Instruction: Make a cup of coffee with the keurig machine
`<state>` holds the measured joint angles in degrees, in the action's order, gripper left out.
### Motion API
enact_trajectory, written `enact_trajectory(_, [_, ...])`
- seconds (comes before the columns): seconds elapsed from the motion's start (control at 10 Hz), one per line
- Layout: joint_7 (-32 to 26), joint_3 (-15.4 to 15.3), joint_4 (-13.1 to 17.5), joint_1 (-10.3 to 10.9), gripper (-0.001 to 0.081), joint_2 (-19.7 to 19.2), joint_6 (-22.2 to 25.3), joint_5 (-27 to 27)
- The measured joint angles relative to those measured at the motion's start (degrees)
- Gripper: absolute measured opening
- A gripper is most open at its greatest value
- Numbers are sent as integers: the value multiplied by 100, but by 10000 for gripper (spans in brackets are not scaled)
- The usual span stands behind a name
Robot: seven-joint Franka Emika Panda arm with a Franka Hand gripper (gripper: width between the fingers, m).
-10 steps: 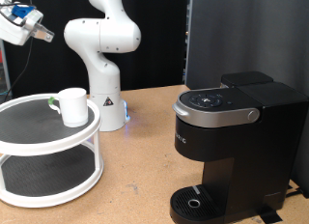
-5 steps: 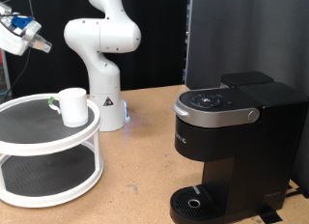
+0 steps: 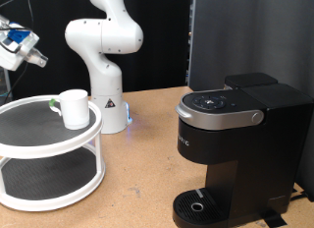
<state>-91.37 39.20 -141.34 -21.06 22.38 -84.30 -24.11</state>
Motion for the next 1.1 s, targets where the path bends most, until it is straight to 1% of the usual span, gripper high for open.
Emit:
enact_trajectory(0.6, [-212, 0, -112, 4, 2, -352, -426, -142])
enact_trajectory(0.7, [-256, 1, -136, 4, 125, -405, -476, -204])
enact_trajectory(0.8, [-311, 1, -171, 4, 287, -464, -556, -289])
enact_trajectory(0.9, [-377, 3, -215, 4, 287, -513, -650, -372])
enact_trajectory(1.0, [-438, 3, -252, 4, 464, -571, -723, -455])
enact_trajectory(1.1, [-505, 3, -299, 4, 464, -629, -825, -550])
